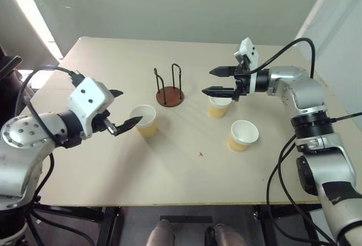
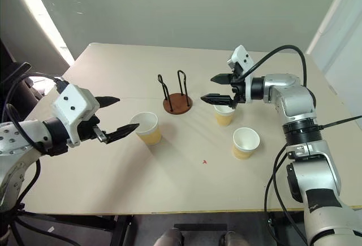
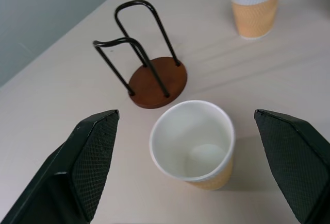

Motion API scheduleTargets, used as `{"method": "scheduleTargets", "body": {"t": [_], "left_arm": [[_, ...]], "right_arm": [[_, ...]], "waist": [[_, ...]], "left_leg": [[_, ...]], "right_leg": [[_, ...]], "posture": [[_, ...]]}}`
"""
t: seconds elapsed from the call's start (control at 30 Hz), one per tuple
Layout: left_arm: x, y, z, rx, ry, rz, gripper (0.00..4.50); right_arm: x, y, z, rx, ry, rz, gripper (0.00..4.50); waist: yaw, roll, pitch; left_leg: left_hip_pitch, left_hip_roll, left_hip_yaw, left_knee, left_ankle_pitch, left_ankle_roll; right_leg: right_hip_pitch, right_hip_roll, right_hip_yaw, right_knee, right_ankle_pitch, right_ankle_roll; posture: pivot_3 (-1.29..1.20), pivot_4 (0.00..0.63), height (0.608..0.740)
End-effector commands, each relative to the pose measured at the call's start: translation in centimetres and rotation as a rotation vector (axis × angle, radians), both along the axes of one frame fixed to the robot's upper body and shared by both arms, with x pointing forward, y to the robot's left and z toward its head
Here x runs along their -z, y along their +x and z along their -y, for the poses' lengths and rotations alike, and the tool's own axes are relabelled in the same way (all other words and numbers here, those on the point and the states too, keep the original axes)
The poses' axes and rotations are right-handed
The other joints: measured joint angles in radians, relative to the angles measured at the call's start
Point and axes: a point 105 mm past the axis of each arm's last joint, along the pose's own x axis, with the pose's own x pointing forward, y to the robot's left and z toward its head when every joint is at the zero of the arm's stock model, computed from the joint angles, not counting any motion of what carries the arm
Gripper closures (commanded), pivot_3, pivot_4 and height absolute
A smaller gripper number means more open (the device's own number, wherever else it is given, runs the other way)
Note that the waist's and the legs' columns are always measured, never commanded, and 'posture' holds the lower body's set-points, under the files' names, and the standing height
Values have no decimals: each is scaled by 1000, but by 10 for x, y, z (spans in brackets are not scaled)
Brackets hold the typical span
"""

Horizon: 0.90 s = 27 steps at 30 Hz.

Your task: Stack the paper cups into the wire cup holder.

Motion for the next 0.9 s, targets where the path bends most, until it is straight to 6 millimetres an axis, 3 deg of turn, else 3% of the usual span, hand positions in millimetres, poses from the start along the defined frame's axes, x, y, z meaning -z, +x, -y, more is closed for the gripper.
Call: {"method": "scheduleTargets", "body": {"t": [0.03,0.9], "left_arm": [[-11,-3,5,25,15,50,14],[-10,-5,6,27,19,40,14]], "right_arm": [[-16,-3,4,6,11,61,59],[-11,-5,5,5,9,48,59]], "waist": [[0,0,0],[0,0,0]], "left_leg": [[0,0,0,0,0,0],[0,0,0,0,0,0]], "right_leg": [[0,0,0,0,0,0],[0,0,0,0,0,0]], "posture": [[0,150,740],[0,150,740]]}}
